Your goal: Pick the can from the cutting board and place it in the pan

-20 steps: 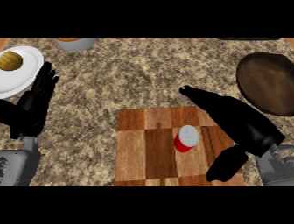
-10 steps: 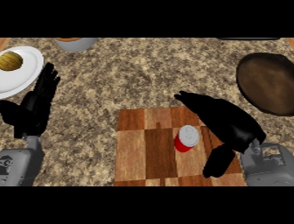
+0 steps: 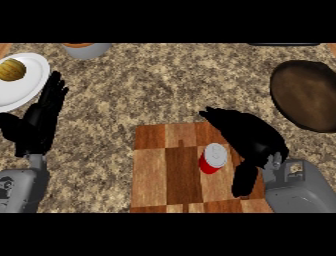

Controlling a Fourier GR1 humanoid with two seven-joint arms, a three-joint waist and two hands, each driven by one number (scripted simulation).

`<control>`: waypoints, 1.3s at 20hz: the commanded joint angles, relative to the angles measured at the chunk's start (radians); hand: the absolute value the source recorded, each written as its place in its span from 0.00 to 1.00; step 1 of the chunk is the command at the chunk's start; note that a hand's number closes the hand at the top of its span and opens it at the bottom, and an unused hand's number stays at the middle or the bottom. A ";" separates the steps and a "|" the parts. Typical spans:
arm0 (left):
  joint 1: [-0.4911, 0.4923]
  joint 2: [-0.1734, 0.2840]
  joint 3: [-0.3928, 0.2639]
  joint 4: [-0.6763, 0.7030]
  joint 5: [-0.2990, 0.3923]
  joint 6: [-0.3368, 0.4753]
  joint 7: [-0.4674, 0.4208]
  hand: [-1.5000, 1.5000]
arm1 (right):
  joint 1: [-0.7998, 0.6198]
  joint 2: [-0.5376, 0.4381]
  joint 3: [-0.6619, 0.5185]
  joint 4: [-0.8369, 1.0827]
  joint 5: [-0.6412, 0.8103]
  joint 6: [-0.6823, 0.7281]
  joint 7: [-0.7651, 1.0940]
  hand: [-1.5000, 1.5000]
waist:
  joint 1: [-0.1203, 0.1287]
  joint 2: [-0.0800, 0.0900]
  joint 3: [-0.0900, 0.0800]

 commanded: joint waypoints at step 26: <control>-0.010 -0.036 0.057 0.044 -0.032 -0.051 -0.034 0.50 | 0.100 0.088 0.106 0.214 0.320 -0.044 -0.343 1.00 | -0.003 0.000 0.000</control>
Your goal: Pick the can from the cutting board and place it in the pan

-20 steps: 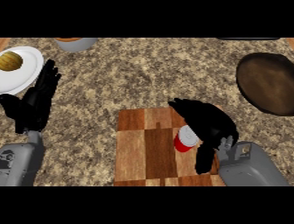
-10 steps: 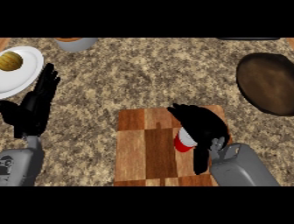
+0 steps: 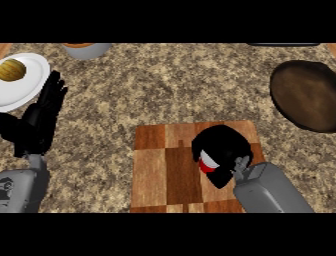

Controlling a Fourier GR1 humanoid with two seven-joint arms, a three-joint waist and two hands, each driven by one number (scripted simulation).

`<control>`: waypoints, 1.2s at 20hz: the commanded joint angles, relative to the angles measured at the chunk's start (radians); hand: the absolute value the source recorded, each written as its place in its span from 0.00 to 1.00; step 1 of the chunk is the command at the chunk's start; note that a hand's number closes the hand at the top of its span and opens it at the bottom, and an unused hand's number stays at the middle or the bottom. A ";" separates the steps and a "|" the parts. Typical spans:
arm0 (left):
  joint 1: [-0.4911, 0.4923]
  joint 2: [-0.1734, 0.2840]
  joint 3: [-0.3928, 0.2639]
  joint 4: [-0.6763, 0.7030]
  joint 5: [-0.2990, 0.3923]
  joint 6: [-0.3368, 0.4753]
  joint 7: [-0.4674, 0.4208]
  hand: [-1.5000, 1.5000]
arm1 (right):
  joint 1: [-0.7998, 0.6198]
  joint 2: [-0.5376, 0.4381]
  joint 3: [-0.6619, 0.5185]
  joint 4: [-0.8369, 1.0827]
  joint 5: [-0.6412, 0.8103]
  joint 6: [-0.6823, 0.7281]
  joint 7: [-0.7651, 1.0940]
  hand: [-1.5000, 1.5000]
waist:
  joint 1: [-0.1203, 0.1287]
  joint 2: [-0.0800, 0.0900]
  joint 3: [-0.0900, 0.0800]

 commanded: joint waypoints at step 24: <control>0.000 0.011 0.042 0.052 0.001 -0.026 -0.042 0.50 | -0.147 0.150 -0.056 -0.118 0.387 -0.599 0.535 1.00 | -0.009 -0.002 0.000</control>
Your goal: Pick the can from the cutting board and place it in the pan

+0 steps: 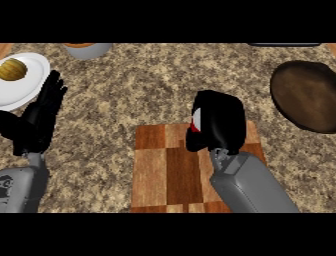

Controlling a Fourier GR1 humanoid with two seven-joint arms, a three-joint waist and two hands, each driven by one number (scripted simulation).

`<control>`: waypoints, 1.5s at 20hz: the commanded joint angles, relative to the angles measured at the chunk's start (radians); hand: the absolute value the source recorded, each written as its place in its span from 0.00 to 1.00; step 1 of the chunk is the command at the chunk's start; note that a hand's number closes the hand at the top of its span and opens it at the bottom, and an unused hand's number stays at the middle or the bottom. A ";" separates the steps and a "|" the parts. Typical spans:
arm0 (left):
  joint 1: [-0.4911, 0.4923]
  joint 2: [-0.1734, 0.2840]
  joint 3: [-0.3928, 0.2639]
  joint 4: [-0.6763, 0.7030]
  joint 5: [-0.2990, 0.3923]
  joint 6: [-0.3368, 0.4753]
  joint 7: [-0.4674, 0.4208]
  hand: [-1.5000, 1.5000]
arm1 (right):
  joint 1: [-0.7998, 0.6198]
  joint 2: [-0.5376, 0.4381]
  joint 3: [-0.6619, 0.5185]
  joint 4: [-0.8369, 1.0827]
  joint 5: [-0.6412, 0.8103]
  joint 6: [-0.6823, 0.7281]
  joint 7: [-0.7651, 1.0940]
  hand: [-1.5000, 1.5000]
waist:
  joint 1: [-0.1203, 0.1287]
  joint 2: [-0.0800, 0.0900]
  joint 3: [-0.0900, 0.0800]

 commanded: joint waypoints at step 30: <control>-0.007 -0.026 -0.035 -0.063 -0.036 0.016 0.036 0.50 | -0.134 -0.510 -0.766 0.866 -0.239 -0.642 -0.796 1.00 | 0.035 0.018 0.004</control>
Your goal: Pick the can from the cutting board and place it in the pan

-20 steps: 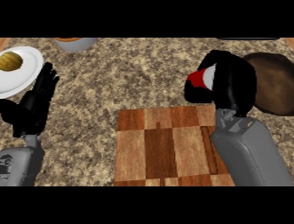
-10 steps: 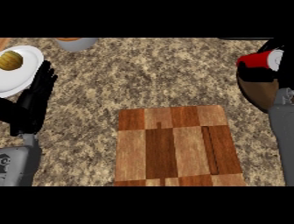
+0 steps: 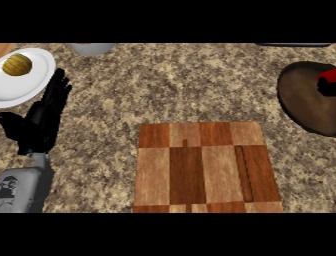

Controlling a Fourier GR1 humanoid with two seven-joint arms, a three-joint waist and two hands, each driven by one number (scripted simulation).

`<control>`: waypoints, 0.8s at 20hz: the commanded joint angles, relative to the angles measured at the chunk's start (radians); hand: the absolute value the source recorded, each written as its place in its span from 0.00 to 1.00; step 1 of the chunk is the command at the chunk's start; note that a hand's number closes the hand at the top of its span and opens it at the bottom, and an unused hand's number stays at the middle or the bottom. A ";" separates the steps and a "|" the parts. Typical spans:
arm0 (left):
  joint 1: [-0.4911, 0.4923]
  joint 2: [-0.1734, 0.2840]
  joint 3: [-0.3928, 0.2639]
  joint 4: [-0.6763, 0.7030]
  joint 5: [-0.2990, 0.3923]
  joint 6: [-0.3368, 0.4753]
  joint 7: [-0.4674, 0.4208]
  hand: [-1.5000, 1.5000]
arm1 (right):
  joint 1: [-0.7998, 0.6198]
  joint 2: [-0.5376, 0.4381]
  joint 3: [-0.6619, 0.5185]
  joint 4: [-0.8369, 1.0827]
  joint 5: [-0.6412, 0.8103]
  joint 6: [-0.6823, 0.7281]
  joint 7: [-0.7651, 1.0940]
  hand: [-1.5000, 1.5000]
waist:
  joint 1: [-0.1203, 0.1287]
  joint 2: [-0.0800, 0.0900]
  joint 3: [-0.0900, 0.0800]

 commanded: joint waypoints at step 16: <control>-0.054 -0.003 0.004 0.043 0.004 -0.011 -0.016 0.50 | -0.147 -0.094 -0.276 0.634 -0.273 0.156 -0.436 0.00 | 0.028 0.020 0.005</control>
